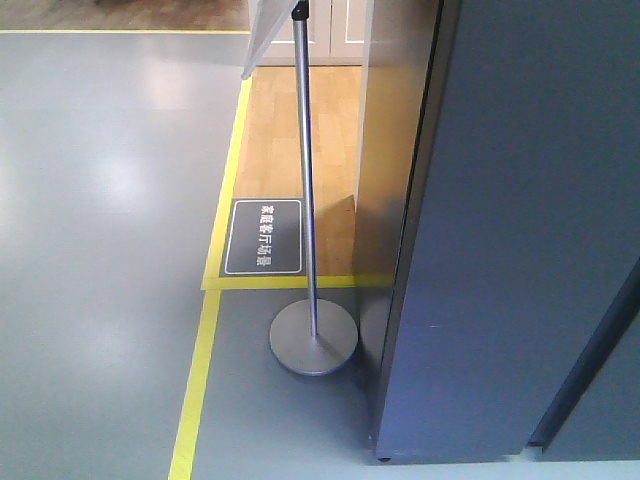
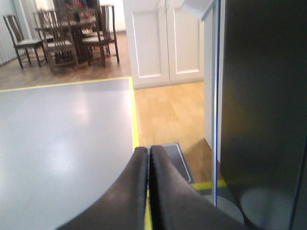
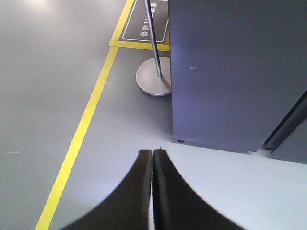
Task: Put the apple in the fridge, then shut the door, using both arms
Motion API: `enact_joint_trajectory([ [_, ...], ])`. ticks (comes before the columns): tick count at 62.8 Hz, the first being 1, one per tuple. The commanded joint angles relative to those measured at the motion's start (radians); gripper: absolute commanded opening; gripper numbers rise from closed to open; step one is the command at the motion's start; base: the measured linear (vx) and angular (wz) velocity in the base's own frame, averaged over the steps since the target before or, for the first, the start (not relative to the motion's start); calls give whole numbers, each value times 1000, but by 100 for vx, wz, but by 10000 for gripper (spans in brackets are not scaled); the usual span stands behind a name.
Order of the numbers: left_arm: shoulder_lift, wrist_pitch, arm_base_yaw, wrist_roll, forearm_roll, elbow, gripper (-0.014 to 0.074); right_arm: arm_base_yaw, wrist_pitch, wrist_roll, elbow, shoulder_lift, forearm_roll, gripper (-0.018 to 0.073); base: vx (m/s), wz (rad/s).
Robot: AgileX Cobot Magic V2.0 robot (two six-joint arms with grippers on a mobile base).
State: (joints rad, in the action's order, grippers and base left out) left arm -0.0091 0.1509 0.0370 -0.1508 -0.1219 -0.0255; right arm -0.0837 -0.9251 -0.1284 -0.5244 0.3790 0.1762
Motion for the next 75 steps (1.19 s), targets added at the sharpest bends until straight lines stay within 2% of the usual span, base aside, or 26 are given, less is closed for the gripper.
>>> enact_joint_trajectory([
  [1, 2, -85, -2, 3, -10, -27, -6, 2, 51, 0, -25, 7, 8, -3, 0, 0],
  [10, 3, -106, -2, 4, -13, -28, -6, 2, 51, 0, -25, 7, 9, -3, 0, 0],
  [18, 1, -145, -1, 42, 1, -29, -6, 2, 51, 0, -25, 7, 11, -3, 0, 0],
  [28, -21, -179, -1, 131, 114, -29, -6, 2, 51, 0, -25, 7, 13, -3, 0, 0],
  [34, -19, -198, -3, 169, 137, -29, -6, 2, 50, 0, -25, 7, 13, -3, 0, 0],
  [66, -20, -257, -3, 168, 137, -29, -6, 2, 51, 0, -25, 7, 13, -3, 0, 0],
  [75, -20, -257, -33, 168, 137, -29, -6, 2, 51, 0, -25, 7, 13, -3, 0, 0],
])
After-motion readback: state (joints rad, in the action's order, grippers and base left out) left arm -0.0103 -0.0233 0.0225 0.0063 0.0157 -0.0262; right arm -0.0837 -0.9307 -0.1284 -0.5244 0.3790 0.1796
